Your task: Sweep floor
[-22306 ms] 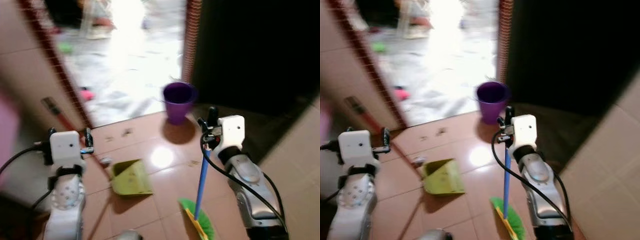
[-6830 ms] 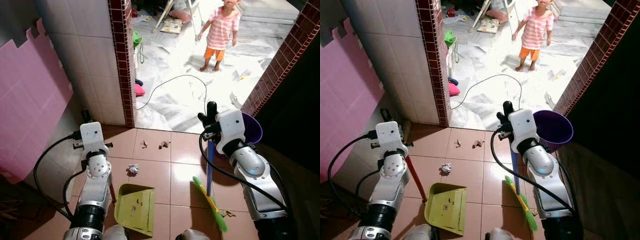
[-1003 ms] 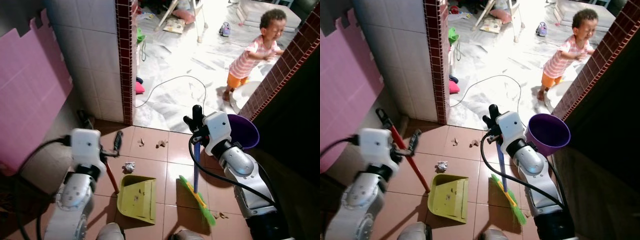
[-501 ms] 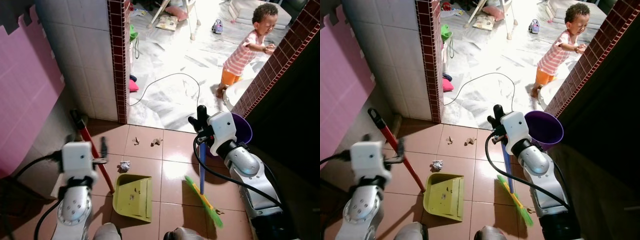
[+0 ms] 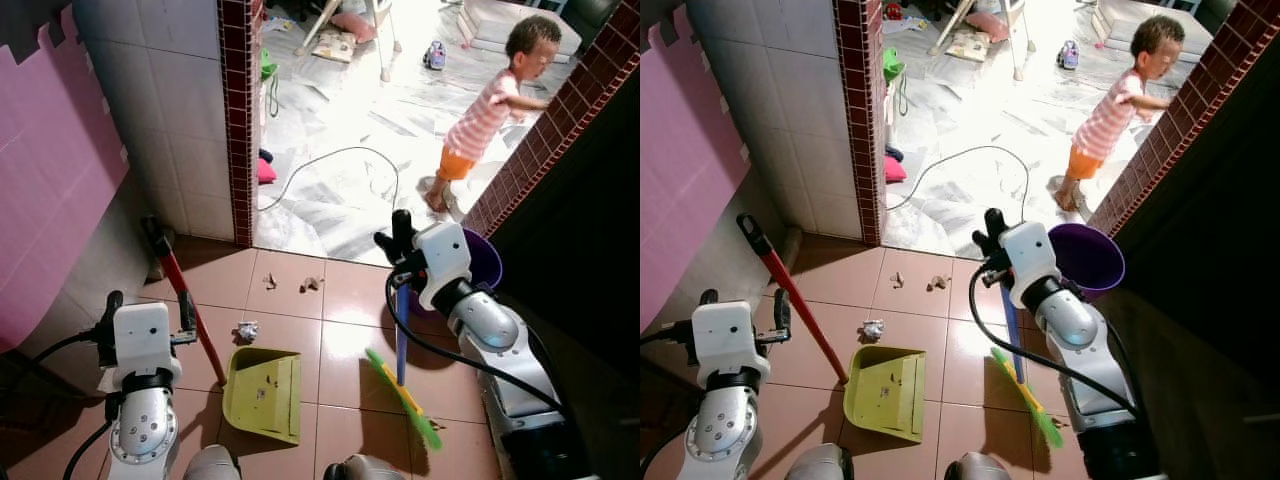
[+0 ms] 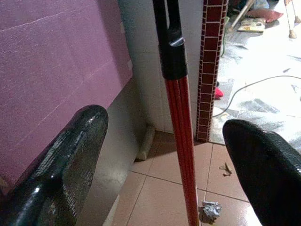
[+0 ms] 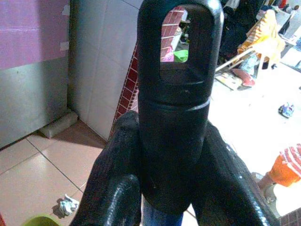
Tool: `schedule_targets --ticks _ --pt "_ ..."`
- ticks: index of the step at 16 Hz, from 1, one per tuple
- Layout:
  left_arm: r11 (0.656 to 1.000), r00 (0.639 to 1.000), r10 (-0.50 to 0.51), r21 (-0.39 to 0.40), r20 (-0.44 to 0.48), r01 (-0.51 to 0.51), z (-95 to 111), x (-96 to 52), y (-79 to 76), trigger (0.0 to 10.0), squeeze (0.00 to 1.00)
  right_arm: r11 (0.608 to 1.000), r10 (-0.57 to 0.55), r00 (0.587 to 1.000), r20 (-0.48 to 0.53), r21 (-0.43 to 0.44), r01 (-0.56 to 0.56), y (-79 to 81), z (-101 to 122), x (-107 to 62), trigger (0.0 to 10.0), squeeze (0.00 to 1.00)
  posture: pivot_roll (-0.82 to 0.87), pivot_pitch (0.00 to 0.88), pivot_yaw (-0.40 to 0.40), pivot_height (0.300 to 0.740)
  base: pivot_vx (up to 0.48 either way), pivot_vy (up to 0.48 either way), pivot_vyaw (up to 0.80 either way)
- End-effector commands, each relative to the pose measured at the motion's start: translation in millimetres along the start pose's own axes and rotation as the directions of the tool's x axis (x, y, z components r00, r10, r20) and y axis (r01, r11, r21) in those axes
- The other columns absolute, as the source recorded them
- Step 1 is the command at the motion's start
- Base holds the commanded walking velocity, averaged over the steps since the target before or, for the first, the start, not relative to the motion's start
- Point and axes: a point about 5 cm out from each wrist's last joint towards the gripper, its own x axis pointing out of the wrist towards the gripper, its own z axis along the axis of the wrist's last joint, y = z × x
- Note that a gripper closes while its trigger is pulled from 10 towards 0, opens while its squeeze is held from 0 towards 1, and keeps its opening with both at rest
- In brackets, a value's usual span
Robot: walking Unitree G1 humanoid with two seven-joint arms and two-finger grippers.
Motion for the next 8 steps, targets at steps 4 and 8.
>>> schedule_targets --ticks 4,8 --pt "0.998 0.998 -0.056 -0.016 0.014 0.056 3.4 -1.6 -6.0 10.0 0.0 1.0 -0.028 0.999 0.016 0.002 0.028 3.3 -0.8 -0.3 10.0 0.0 0.01 0.007 -0.08 0.74 0.0 0.0 -0.5" --pt "0.996 0.995 -0.091 0.009 0.028 0.091 8.2 0.3 -8.7 10.0 0.0 0.998 -0.06 0.997 0.043 0.025 0.059 8.8 -1.5 10.5 10.0 0.0 0.04 0.0 -0.033 0.74 0.0 0.0 0.0"
